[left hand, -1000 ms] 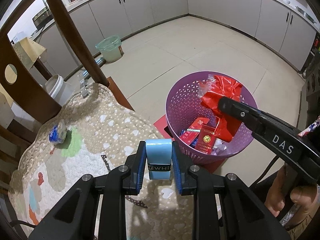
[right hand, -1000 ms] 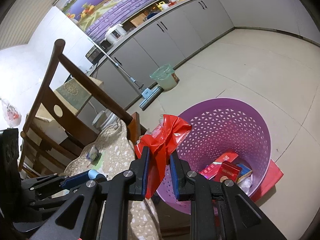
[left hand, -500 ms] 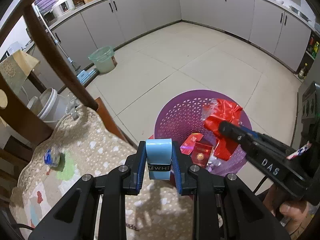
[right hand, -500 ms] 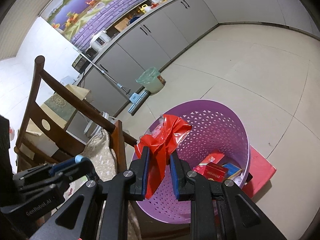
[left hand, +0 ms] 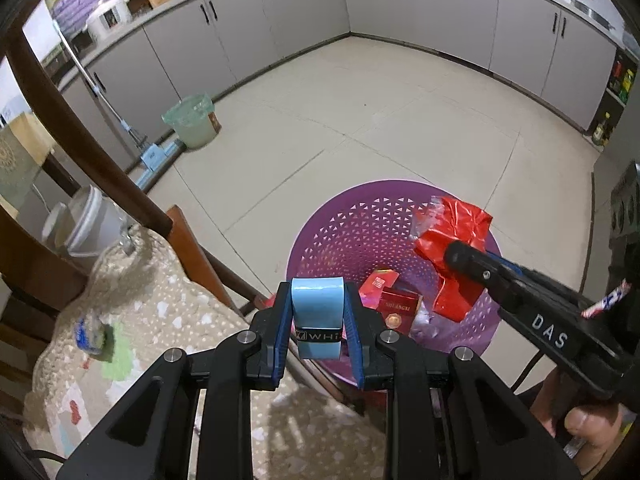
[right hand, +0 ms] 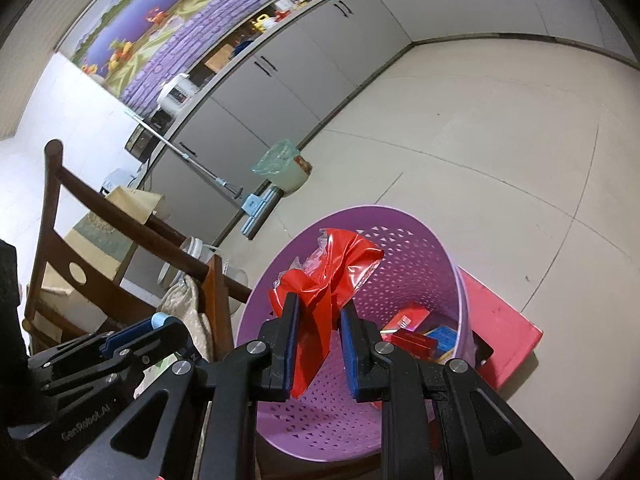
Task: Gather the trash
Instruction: 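Open both tools to drop the tape roll and red bag into the basket, then move the left tool back to the bed toward the blue-white Vinda bag, then grasp the blue-white Vinda tissue bag with the left tool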
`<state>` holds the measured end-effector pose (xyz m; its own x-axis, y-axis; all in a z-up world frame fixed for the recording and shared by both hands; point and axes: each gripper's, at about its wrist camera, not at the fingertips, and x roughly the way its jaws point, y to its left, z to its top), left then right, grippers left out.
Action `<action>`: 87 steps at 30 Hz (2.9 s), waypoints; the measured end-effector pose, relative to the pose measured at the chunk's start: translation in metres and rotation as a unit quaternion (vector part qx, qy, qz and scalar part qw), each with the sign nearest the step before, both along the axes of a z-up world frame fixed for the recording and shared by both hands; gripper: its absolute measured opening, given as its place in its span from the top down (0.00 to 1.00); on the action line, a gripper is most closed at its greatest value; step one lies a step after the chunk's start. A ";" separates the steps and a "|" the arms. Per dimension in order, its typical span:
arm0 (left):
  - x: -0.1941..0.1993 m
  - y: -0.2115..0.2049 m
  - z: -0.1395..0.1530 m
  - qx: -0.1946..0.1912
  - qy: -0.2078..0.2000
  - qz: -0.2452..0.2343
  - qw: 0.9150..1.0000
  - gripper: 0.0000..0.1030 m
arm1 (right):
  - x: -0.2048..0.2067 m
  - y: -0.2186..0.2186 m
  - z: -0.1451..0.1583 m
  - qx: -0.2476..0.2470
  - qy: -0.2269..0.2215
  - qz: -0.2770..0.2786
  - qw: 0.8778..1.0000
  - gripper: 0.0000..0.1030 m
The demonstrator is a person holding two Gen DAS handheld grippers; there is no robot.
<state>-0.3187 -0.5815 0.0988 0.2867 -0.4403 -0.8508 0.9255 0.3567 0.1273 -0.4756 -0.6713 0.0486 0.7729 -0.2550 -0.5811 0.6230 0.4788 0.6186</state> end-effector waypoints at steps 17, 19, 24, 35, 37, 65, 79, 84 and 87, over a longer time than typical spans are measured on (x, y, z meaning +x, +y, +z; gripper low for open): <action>0.005 -0.012 -0.023 0.012 0.026 0.008 1.000 0.56 | 0.002 -0.007 -0.011 0.017 0.017 -0.012 1.000 0.78; 0.006 -0.011 -0.023 0.006 0.028 0.010 1.000 0.43 | 0.000 -0.008 -0.012 0.021 0.016 -0.017 0.999 0.74; 0.005 -0.008 -0.021 0.002 0.032 0.007 0.999 0.37 | -0.003 -0.009 -0.010 0.016 0.016 -0.034 0.999 0.46; 0.008 0.026 -0.020 -0.001 0.048 0.021 0.999 0.35 | 0.006 -0.005 -0.008 0.012 0.028 -0.029 0.999 0.44; 0.011 0.035 -0.020 0.001 0.051 0.027 0.998 0.35 | 0.012 -0.002 -0.006 0.008 0.033 -0.024 0.999 0.44; 0.247 0.178 -0.021 -0.035 0.107 0.314 0.943 0.33 | 0.072 0.053 0.009 -0.040 0.063 0.061 0.995 0.38; 0.291 0.178 -0.055 -0.007 0.144 0.319 0.937 0.48 | 0.081 0.052 0.000 -0.030 0.077 0.069 0.994 0.38; 0.259 0.215 -0.060 0.026 0.172 0.293 0.940 0.82 | 0.082 0.053 0.000 -0.027 0.075 0.070 0.994 0.38; 0.240 0.241 -0.066 0.028 0.176 0.289 0.941 0.88 | 0.082 0.056 0.001 -0.029 0.075 0.074 0.994 0.37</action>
<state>-0.0792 -0.3401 0.0332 0.1600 -0.2487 -0.9553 0.5673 0.8151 -0.1172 -0.3936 -0.6158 0.0494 0.7105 -0.1807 -0.6801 0.6258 0.6044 0.4931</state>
